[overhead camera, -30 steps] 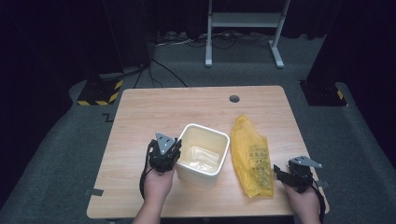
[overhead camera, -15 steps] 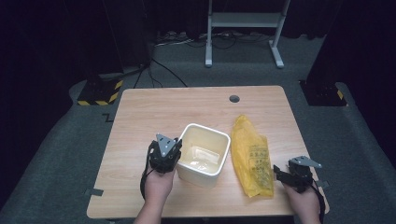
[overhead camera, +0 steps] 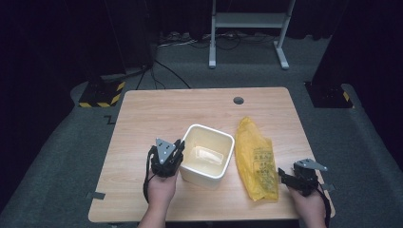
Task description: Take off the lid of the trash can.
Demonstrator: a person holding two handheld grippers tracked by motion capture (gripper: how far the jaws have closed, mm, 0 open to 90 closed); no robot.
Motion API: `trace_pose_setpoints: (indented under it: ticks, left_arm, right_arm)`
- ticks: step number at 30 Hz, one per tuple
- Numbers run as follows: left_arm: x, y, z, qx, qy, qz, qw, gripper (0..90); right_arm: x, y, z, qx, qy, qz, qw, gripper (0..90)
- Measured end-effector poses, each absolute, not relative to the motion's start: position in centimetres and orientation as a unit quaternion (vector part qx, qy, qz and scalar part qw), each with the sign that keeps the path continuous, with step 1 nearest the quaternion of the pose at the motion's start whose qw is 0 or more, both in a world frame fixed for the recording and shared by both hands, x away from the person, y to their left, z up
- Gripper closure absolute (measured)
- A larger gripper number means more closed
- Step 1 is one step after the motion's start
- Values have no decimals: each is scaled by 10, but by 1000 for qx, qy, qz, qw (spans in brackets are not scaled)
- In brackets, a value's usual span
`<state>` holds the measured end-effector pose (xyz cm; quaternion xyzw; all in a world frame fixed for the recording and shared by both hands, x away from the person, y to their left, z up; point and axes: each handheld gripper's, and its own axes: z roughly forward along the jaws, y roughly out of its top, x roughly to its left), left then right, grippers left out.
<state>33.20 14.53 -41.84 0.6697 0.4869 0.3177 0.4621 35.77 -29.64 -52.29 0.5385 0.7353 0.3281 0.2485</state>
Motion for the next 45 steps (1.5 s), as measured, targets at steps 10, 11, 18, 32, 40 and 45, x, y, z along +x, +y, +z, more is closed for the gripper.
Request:
trace_pose_setpoints:
  ticks: [10, 11, 18, 32, 40, 45]
  left_arm:
    - [331, 152, -415, 652, 492, 307, 489, 812]
    - [331, 151, -416, 655, 490, 310, 485, 811]
    - [328, 152, -418, 645, 488, 315, 497, 812]
    - [321, 153, -409, 624, 470, 348, 518, 812]
    - [315, 156, -402, 606, 458, 366, 537, 811]
    - [312, 156, -397, 597, 448, 373, 551, 811]
  right_arm:
    - [358, -296, -523, 539, 735, 328, 248, 324]
    - [358, -296, -523, 539, 735, 328, 248, 324]
    - [358, -296, -523, 539, 735, 328, 249, 324]
    - [358, -296, -523, 539, 735, 328, 249, 323]
    - [358, -296, -523, 538, 737, 327, 246, 301]
    - [358, -295, -523, 537, 738, 328, 245, 285]
